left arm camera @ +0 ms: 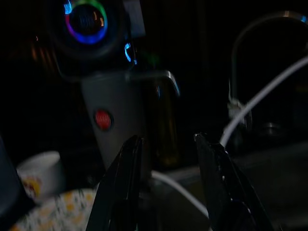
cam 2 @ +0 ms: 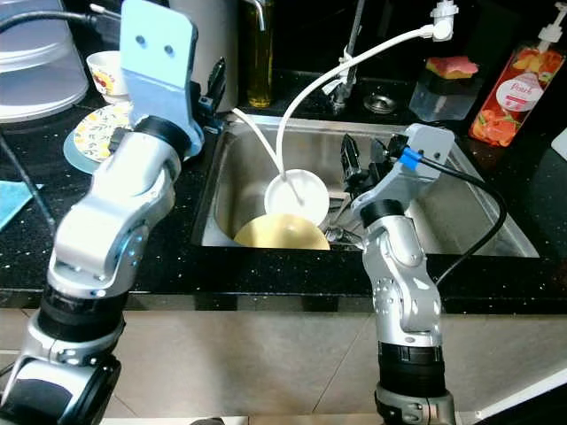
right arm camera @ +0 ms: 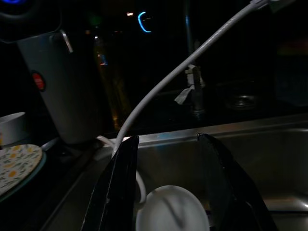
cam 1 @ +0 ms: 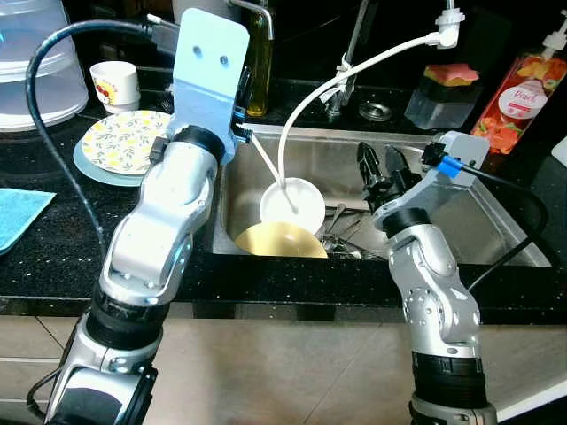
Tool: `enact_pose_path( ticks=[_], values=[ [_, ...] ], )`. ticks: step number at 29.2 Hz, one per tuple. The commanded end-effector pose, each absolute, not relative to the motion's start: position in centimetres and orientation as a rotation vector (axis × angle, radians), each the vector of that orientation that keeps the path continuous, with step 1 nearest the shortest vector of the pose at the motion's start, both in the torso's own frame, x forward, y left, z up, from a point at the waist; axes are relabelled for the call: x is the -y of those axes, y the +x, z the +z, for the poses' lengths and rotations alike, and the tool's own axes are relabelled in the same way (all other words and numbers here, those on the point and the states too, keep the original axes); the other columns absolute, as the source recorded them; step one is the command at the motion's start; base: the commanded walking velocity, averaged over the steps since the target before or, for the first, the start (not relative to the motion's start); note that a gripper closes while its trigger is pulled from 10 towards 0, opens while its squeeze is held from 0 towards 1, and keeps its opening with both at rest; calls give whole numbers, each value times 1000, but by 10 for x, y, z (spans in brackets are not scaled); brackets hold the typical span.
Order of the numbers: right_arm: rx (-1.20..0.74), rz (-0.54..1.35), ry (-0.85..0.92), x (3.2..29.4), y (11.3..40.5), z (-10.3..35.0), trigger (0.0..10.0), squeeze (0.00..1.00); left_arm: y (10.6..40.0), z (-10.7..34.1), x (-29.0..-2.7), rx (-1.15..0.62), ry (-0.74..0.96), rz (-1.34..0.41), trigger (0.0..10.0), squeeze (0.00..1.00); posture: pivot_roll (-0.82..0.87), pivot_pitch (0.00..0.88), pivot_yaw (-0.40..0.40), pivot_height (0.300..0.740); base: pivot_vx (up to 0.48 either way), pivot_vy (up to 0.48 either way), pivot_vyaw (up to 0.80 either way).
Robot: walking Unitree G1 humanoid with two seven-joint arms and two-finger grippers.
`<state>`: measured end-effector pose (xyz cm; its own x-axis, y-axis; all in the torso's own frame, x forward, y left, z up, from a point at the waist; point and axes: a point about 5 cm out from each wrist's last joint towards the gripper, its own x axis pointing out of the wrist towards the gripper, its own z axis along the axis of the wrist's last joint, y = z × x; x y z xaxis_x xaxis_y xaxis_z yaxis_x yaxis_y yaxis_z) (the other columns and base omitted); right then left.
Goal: Kitchen organization
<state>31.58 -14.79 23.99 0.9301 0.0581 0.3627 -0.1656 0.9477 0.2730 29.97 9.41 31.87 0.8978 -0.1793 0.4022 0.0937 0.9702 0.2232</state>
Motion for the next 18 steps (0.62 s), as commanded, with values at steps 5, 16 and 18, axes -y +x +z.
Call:
enact_pose_path(
  ticks=[5, 16, 18],
  values=[
    [376, 83, 304, 153, 313, 244, 10000, 0, 288, 303, -88, 477, 280, -180, 10000, 0, 306, 77, -84, 740, 0, 0, 0],
    [384, 14, 289, 155, 308, 241, 10000, 0, 281, 283, -86, 447, 240, -216, 10000, 0, 283, 76, -86, 740, 0, 0, 0],
    [387, 7, 275, 156, 308, 241, 10000, 0, 281, 280, -86, 441, 239, -221, 10000, 0, 280, 76, -86, 740, 0, 0, 0]
  ],
)
